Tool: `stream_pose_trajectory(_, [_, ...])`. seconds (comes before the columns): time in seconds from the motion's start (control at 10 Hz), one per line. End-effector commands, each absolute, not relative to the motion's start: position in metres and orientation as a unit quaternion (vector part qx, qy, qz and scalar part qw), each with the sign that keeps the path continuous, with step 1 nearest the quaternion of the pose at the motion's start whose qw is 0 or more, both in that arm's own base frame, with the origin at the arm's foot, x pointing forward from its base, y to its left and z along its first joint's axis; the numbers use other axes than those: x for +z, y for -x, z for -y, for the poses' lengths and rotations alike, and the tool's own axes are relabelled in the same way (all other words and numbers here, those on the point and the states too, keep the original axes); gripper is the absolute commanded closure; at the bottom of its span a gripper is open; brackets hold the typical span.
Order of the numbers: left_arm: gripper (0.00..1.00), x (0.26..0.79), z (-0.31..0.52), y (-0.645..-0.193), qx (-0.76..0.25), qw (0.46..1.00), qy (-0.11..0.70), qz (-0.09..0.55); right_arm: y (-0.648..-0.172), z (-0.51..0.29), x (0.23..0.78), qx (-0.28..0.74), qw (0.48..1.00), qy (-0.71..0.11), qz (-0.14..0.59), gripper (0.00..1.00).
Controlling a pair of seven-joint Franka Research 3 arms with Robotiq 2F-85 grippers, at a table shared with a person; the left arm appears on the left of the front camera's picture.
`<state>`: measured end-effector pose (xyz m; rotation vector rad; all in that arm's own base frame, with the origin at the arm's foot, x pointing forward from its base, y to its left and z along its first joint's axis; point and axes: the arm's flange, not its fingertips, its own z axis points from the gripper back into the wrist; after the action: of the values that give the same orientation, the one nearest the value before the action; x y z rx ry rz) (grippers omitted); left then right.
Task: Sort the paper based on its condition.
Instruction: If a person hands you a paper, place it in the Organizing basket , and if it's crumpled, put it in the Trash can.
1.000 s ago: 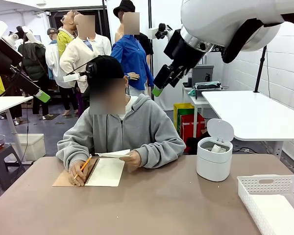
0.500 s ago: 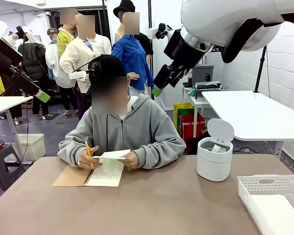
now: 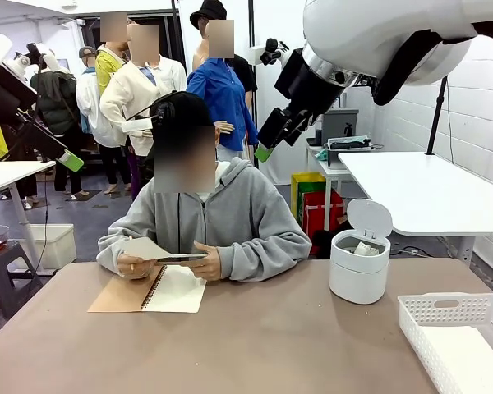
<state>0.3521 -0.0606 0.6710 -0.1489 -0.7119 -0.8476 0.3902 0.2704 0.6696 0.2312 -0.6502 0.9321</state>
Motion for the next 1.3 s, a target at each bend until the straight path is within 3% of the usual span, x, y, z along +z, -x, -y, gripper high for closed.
stream_pose_trajectory(0.0, [0.00, 0.6710, 0.0604, -0.3527, -0.400, 0.847, 0.070, 0.343, -0.3896, -0.2704, 0.6702, 0.437, 0.838, -0.115, 0.307, 0.00])
stream_pose_trajectory(1.2, [0.00, 0.6710, 0.0604, -0.3527, -0.400, 0.847, 0.070, 0.343, -0.3896, -0.2704, 0.6702, 0.437, 0.838, -0.115, 0.307, 0.00])
